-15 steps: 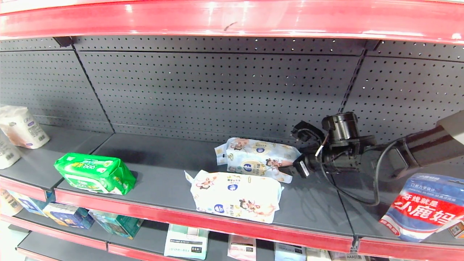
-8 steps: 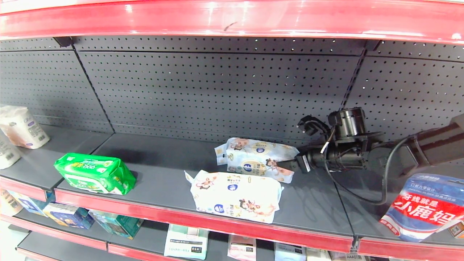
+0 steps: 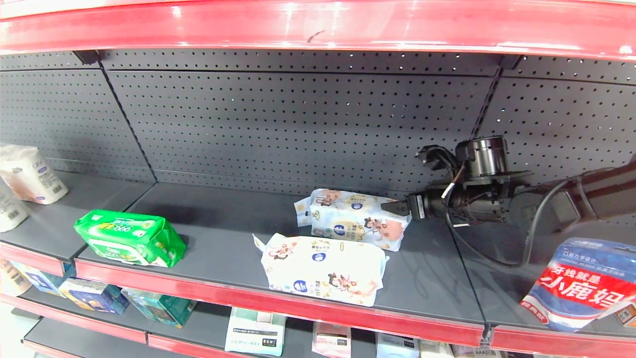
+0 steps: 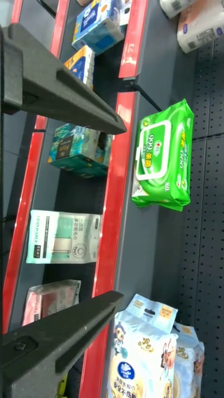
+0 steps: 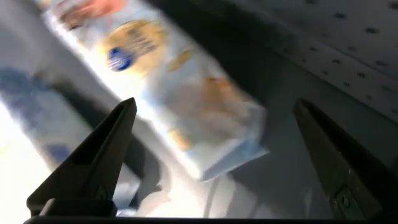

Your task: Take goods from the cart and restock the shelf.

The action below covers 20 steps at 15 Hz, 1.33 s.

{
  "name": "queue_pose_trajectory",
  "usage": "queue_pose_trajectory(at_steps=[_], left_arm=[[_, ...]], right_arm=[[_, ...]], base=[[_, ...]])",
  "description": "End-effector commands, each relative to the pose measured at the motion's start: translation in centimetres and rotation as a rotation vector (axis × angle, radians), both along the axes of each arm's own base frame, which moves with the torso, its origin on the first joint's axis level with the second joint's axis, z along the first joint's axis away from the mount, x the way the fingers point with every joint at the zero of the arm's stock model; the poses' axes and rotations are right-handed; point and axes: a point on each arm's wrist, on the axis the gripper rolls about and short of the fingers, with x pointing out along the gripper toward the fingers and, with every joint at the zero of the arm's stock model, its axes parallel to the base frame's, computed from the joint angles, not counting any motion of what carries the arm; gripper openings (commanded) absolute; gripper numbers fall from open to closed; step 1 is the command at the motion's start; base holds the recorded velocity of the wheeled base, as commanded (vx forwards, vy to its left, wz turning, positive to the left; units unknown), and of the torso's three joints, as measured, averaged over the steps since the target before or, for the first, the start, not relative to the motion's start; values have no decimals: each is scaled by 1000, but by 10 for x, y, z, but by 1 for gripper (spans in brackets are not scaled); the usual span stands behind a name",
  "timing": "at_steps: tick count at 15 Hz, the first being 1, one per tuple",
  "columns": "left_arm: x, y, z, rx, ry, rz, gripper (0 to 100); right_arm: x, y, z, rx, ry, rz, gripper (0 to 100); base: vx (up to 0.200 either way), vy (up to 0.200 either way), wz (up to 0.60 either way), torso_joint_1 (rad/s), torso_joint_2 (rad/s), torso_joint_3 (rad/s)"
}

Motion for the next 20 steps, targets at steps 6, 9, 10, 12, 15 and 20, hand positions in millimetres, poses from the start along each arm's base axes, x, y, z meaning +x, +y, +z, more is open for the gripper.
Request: queue_pose_trajectory(at_steps=[6,9,10,12,15,20], left_arm=[[0,0,0,-1,-1,1,100],[0,0,0,-1,1,1,100],[0,0,0,-1,-1,1,100],[0,0,0,-1,-1,0,100],[0,0,0,-1,-1,1,100],[0,0,0,-1,1,1,100]], right_arm=[[-3,-5,13,7,-26,-123,100],[-16,-13,34,30,-72,-153,100],[-23,-18,37,25,-79,-167,100],[-33,-22,40,23,-84,-179,100],[-57,-32,49,27,-101,-198,100],[-83,-44,59,58,-171,-263,100]], base=[[0,0,0,0,0,0],[0,0,0,0,0,0],[0,0,0,0,0,0],[0,0,0,0,0,0],[0,0,0,0,0,0],[0,0,0,0,0,0]])
